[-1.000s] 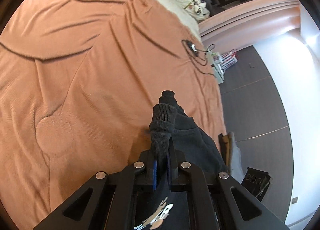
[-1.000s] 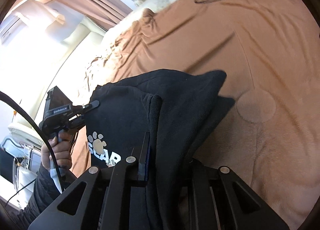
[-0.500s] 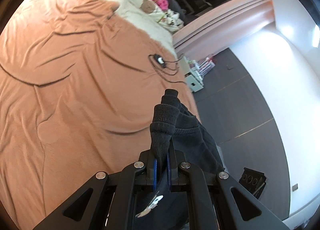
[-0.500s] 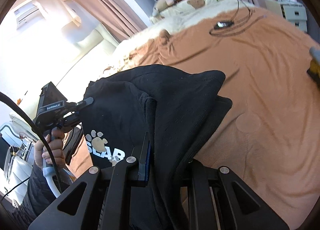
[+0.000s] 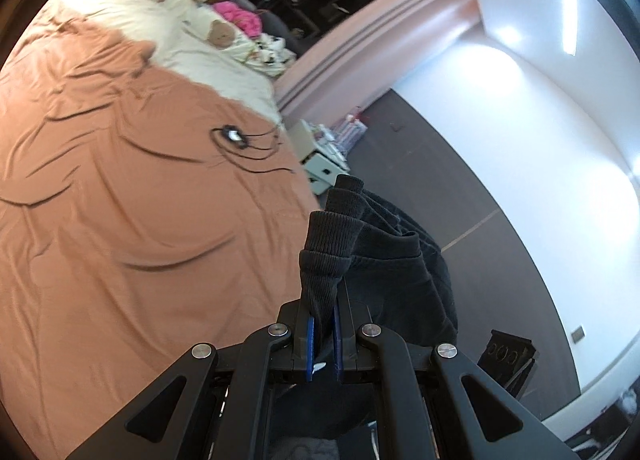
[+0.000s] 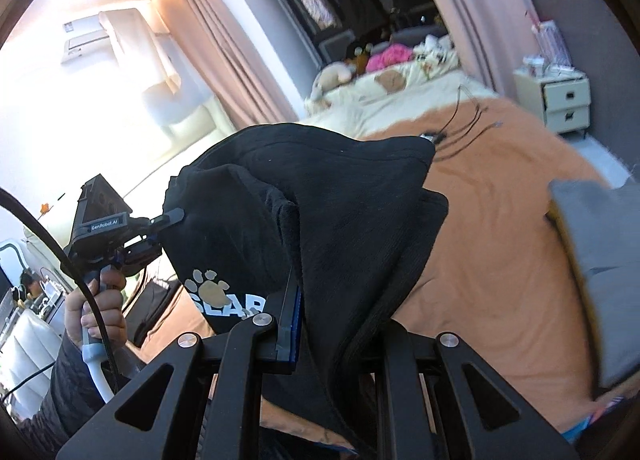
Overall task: Fold small clothes
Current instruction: 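Lift the folded black shirt off the bed with both grippers and carry it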
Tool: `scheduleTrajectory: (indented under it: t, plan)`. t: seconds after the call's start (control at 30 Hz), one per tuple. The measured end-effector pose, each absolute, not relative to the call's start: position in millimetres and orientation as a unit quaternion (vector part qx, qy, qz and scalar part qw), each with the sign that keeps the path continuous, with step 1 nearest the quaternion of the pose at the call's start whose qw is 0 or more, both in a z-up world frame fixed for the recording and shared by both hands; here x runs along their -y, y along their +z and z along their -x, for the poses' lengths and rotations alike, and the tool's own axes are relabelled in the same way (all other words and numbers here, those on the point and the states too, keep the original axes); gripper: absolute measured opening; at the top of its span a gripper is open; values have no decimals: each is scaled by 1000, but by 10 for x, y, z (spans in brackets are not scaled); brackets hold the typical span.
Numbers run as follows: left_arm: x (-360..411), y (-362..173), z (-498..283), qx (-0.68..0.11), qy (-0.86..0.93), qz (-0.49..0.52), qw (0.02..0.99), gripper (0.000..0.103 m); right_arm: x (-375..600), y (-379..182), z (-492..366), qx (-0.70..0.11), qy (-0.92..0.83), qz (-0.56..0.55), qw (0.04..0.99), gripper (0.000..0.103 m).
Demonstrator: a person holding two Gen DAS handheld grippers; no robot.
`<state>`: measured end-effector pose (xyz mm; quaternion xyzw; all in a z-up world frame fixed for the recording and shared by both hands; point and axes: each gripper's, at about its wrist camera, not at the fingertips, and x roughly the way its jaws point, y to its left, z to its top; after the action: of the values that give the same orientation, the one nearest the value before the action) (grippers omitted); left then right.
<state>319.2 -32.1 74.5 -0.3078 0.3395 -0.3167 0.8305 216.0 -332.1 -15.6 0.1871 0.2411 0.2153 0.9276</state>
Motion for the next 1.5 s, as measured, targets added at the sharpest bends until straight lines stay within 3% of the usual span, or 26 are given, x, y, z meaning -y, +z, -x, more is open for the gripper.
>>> scheduleTrajectory:
  t: [0.43, 0.7, 1.17, 1.5]
  plan:
    - [1616, 1423, -2824, -317, -417, 257, 812, 7, 4085, 383, -977, -184, 104, -174, 962, 10]
    - [2402, 1449, -2826, -340, -461, 248, 781, 7, 4366, 419, -353, -167, 34, -186, 968, 10]
    - [3733, 1478, -3049, -367, -524, 196, 743, 7, 4194, 755, -445, -167, -45, -166, 971, 10]
    - [4209, 1345, -3415, -380, -542, 186, 726, 7, 4138, 489, -501, -183, -65, -177, 965, 10]
